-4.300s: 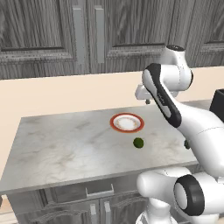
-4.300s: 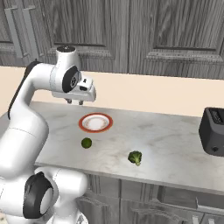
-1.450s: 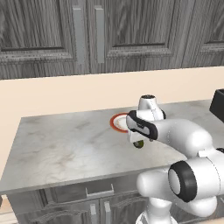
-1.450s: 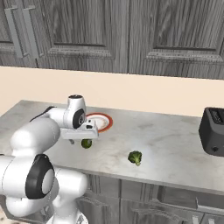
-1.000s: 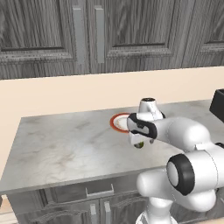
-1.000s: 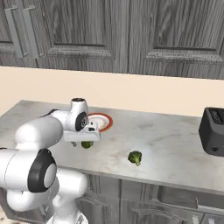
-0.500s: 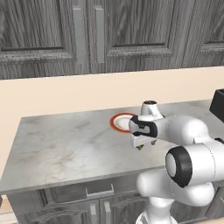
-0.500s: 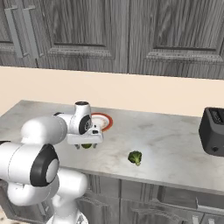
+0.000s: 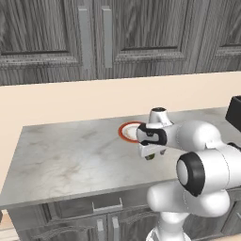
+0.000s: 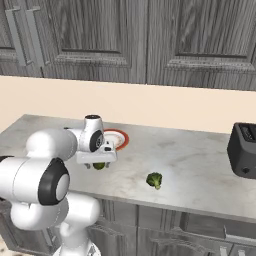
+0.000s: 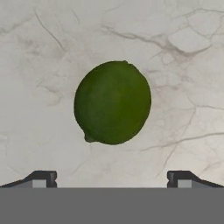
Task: Place the lime and broccoli inside the fridge drawer. Close the drawer after placing the vegetables.
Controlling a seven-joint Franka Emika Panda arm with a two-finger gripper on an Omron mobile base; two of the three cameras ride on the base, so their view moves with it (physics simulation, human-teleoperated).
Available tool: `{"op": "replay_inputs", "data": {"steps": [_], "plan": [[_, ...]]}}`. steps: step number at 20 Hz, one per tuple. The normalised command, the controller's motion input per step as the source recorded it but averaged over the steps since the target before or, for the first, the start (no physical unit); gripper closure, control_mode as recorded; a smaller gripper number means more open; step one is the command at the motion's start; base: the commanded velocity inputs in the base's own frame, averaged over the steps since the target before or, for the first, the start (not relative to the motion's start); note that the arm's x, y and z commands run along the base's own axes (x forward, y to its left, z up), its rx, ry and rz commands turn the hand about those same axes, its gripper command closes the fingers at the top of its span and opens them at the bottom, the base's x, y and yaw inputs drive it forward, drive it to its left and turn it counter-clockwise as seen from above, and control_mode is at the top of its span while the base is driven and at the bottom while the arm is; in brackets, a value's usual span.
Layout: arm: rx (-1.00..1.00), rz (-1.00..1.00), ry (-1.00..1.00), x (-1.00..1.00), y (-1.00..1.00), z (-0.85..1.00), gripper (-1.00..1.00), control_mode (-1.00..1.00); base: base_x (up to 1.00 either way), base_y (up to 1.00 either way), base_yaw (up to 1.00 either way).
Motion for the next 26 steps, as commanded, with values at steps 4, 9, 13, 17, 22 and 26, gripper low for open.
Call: {"op": "replay_inputs", "data": {"steps": [4,9,13,17,22,26], "plan": [[0.00,0.00,0.00,0.16,0.09,-0.04,-1.00,-1.00,0.00,0.00,0.00],[0.00,0.00,0.00,0.20,0.13,-0.09,-1.00,-1.00,0.00,0.00,0.00],[0.00,0.00,0.00,0.16,0.00,-0.09,-1.00,-1.00,0.00,0.00,0.00],[0.00,0.01,0.00,0.23,0.00,-0.11,-1.00,-1.00,0.00,0.00,0.00],[0.00,0.01,0.00,0.12,0.00,-0.18,-1.00,-1.00,0.00,0.00,0.00],[0.00,0.00,0.00,0.00,0.00,-0.33,1.00,-1.00,0.00,0.00,0.00]]}}
